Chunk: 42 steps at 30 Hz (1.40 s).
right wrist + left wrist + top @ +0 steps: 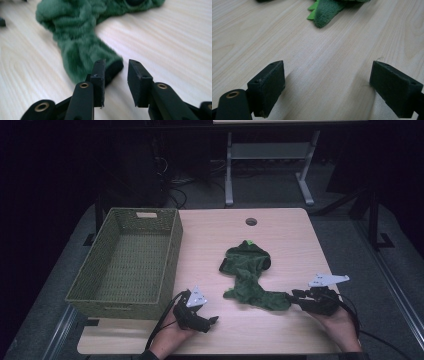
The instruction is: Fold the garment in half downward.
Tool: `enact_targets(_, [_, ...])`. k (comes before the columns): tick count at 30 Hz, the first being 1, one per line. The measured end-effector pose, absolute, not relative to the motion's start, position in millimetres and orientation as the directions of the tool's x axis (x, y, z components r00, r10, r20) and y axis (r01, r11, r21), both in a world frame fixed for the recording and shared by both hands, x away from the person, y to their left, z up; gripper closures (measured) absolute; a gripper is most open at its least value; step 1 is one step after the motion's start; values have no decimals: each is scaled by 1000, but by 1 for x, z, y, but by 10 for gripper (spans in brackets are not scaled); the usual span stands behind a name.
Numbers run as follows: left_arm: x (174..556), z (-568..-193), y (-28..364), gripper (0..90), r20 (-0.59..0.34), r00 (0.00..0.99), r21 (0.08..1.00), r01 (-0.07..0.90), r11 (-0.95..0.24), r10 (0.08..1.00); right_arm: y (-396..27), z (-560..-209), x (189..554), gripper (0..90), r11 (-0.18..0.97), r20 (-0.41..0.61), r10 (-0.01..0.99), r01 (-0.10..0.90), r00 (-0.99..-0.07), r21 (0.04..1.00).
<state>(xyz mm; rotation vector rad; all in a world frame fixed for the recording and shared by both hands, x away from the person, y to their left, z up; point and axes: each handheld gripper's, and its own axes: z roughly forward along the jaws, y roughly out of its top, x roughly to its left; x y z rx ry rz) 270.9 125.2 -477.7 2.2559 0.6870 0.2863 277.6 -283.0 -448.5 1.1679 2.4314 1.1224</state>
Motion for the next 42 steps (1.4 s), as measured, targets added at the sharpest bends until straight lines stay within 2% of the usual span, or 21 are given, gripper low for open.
enact_targets(8, [271,-478,125,122,-3,831,719,388,-577,556,-290,-460,263,631,421,142,722,592,-677,687])
enact_targets(9, [271,-478,125,122,-3,831,719,389,-577,556,-288,-463,261,605,445,137,712,594,-689,671])
enact_targets(16, [272,-477,124,122,-3,832,716,389,-580,554,-283,-467,264,571,443,180,693,609,-699,658])
enact_targets(20, [272,-477,124,122,-3,833,716,388,-580,554,-280,-467,266,630,437,186,682,598,-707,672])
enact_targets(24, [272,-477,123,122,-4,833,716,389,-579,554,-278,-465,266,812,444,170,663,566,-729,694])
enact_targets(25, [272,-477,123,122,-4,832,717,389,-579,554,-278,-464,266,829,445,163,663,559,-731,700])
enact_targets(34, [272,-478,123,122,-4,832,718,388,-577,555,-279,-456,265,867,437,148,653,530,-742,727])
enact_targets(42, [272,-478,123,123,-3,832,718,388,-578,554,-267,-435,276,872,407,148,603,462,-783,788])
